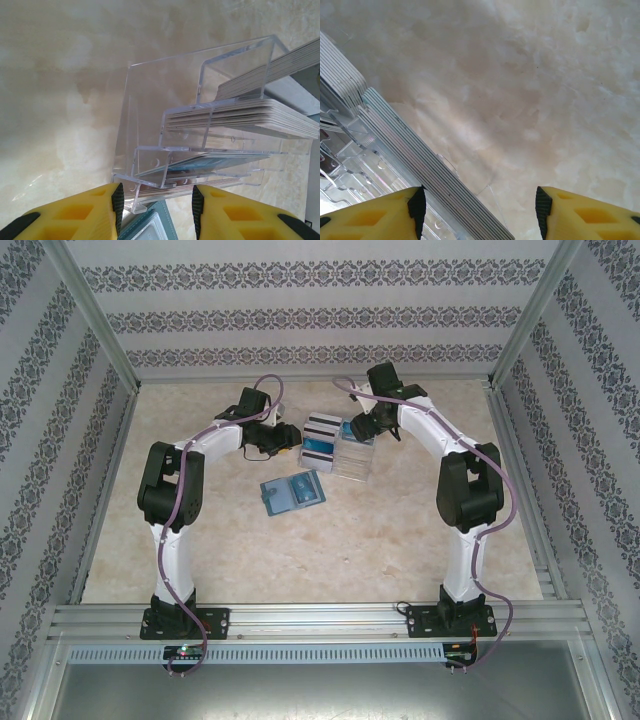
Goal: Put the credit cards into the card holder
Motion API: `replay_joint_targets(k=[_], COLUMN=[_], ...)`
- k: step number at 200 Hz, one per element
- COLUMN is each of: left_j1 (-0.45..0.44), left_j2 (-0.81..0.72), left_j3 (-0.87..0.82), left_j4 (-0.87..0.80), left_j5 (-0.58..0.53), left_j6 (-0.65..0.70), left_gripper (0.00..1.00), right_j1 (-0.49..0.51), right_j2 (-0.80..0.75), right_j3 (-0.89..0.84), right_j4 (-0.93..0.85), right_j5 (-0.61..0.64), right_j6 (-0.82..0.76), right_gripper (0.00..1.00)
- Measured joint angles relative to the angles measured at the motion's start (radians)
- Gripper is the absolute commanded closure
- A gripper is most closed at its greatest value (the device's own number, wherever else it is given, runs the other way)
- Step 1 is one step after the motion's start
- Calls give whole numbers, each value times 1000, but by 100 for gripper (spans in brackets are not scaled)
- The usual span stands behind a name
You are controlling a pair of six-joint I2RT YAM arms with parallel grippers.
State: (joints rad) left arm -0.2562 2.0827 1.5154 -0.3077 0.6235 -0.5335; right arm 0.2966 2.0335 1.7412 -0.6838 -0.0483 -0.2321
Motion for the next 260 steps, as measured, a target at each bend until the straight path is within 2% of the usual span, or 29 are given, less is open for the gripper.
replay_joint_targets(k=[58,117,202,260], left_j1=[0,0,0,0], left_j2=[0,0,0,0], left_j3=[0,0,0,0], left_j4=[0,0,0,-6], left_j5=[0,0,0,0], left_j6=[0,0,0,0], left_gripper=[57,57,57,57], right_j1=[0,1,10,22], right_j2=[-27,-27,56,64], right_j3=[0,8,36,42], right_j4=[23,6,-26,-7], right_j5=[0,-40,-41,27], right_j6=[2,-4,-11,-11], right_gripper=[41,35,35,38])
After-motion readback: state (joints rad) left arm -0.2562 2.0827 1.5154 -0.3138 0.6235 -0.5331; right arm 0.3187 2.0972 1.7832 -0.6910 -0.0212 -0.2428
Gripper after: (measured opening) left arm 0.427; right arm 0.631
